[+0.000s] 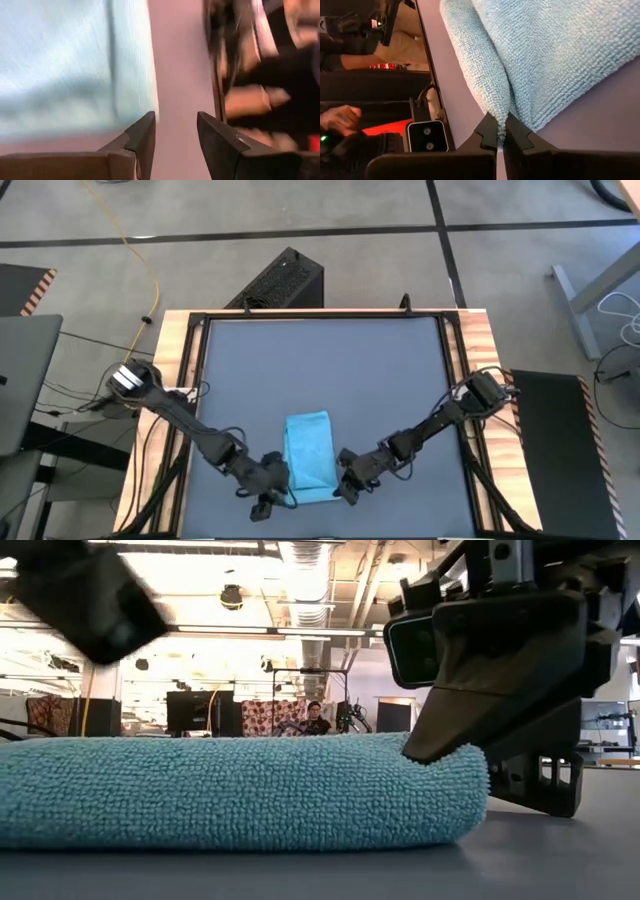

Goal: Roll towel
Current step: Roll the blue towel

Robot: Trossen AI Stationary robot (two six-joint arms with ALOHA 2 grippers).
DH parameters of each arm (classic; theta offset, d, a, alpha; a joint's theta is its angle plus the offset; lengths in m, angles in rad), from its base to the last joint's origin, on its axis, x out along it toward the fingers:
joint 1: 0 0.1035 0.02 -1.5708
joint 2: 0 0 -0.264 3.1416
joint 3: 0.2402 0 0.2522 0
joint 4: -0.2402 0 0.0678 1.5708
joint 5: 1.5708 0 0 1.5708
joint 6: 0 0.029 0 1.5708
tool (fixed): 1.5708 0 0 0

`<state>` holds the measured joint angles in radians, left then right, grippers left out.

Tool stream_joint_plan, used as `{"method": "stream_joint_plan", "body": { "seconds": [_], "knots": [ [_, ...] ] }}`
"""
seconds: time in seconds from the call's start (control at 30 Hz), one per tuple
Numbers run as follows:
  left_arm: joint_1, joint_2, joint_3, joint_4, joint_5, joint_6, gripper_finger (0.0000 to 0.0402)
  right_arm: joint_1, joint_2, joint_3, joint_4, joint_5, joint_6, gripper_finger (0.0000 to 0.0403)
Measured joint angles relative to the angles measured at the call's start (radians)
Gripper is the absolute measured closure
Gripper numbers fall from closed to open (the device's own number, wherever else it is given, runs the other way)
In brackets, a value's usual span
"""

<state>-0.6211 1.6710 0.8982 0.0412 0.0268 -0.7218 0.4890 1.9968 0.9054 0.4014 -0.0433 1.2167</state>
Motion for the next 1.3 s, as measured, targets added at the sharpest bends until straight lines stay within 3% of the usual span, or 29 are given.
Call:
{"method": "stream_joint_plan", "body": {
  "seconds": [0.13, 0.23, 0.43, 0.8, 1.07, 1.17, 1.3],
  "knots": [
    [-0.056, -0.039, 0.002, 0.053, -0.296, 0.163, 0.0269, -0.025, 0.0, 0.0, -0.009, -0.01, 0.01, 0.0378],
    [-0.076, 0.01, 0.002, 0.083, -0.378, 0.257, 0.0269, -0.044, 0.0, 0.014, -0.046, -0.02, 0.004, 0.0378],
    [-0.041, 0.112, 0.001, 0.137, -0.314, 0.198, 0.0269, -0.06, 0.002, 0.059, -0.149, -0.023, -0.034, 0.0378],
    [-0.035, 0.141, 0.003, 0.128, -0.265, 0.152, 0.0269, -0.064, 0.002, 0.061, -0.152, -0.017, -0.041, 0.0376],
    [-0.027, 0.218, 0.005, 0.159, -0.169, 0.011, 0.027, -0.067, 0.002, 0.059, -0.117, -0.001, 0.009, 0.034],
    [-0.027, 0.223, 0.005, 0.157, -0.144, -0.017, 0.0283, -0.067, 0.002, 0.059, -0.114, -0.004, -0.002, 0.0328],
    [-0.026, 0.222, 0.005, 0.149, -0.074, -0.061, 0.0331, -0.068, 0.002, 0.06, -0.117, -0.022, -0.013, 0.0307]
  ]
}}
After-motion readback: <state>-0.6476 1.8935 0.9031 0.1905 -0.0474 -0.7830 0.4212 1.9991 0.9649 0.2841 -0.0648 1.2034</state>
